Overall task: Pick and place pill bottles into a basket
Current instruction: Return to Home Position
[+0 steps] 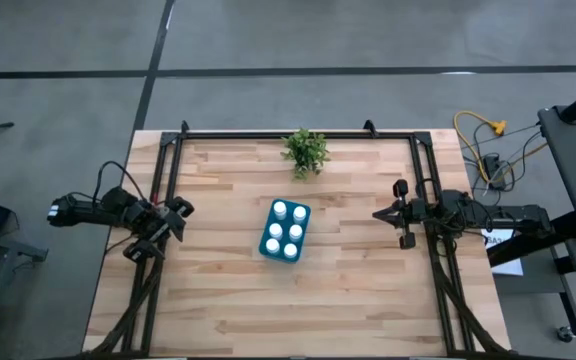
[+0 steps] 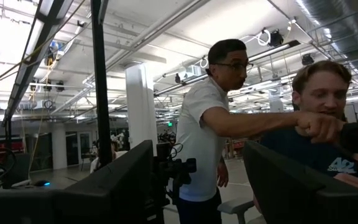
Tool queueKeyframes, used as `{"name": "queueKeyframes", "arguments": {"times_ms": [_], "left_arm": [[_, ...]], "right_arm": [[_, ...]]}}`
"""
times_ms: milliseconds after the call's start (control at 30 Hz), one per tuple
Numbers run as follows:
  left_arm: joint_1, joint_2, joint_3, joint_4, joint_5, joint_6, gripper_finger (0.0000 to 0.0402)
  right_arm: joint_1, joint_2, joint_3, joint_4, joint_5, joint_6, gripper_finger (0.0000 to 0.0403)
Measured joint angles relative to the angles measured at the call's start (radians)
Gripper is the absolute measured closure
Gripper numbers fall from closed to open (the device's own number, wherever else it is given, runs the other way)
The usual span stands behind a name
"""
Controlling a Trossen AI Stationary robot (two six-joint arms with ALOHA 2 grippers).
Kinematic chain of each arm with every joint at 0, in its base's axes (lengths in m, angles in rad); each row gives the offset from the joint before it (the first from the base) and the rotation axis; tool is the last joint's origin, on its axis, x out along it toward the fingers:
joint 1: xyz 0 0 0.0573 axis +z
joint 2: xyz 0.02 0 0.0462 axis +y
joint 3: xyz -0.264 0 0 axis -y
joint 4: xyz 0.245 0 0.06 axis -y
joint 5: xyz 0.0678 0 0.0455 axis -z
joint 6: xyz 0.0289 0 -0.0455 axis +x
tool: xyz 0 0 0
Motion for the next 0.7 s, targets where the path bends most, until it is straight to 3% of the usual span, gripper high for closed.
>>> {"name": "queueKeyframes", "arguments": {"times_ms": [567, 700], "left_arm": [[0.0, 0.0, 0.0, 0.0, 0.0, 0.0, 0.017], [0.0, 0.0, 0.0, 0.0, 0.0, 0.001, 0.0191]], "right_arm": [[0.0, 0.0, 0.0, 0.0, 0.0, 0.0, 0.0394], [0.0, 0.0, 0.0, 0.0, 0.0, 0.001, 0.0394]]}}
